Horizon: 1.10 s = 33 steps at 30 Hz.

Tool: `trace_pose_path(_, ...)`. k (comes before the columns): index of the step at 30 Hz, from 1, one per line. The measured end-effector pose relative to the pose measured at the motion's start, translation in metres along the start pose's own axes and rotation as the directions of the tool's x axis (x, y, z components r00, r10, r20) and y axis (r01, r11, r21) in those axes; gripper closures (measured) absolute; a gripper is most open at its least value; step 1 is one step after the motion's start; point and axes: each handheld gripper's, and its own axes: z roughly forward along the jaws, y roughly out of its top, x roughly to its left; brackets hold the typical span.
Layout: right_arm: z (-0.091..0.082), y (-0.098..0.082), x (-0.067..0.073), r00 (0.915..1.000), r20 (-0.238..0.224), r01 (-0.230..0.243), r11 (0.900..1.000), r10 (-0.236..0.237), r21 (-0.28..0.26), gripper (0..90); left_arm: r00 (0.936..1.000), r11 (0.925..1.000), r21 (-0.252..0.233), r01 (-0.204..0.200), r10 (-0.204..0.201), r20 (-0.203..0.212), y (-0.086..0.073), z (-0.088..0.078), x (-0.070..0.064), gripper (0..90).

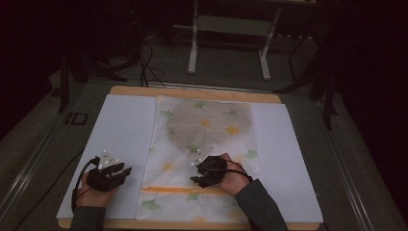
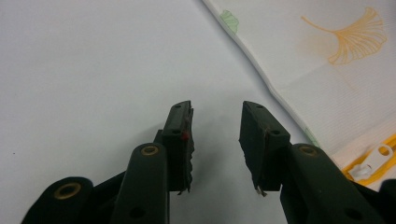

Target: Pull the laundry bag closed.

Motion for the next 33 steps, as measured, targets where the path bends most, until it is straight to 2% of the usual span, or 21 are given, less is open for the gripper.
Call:
trace_pose_path(10, 0.015, 0.018, 0.012, 0.9987, -0.035, 0.037, 0.999, -0.037, -0.013, 49.1, 0.9999, 0.9999, 0.000, 0.011, -0.011, 0.007, 0.000, -0.001, 0.002, 62.1)
trace_pose_path(17, 0.024, 0.031, 0.019, 0.9962, -0.060, 0.062, 0.998, -0.063, -0.020, 49.0, 1.0000, 1.0000, 0.000, 0.006, -0.006, 0.006, 0.000, -0.002, 0.003, 65.1)
trace_pose_path(23, 0.030, 0.038, 0.023, 0.9947, -0.072, 0.072, 0.997, -0.074, -0.024, 49.2, 0.9999, 1.0000, 0.004, 0.000, 0.000, 0.015, 0.000, -0.002, 0.003, 67.2)
trace_pose_path(33, 0.042, 0.049, 0.031, 0.9905, -0.096, 0.096, 0.995, -0.098, -0.030, 52.4, 0.9998, 1.0000, 0.006, 0.007, -0.008, 0.019, 0.000, -0.002, 0.004, 65.4)
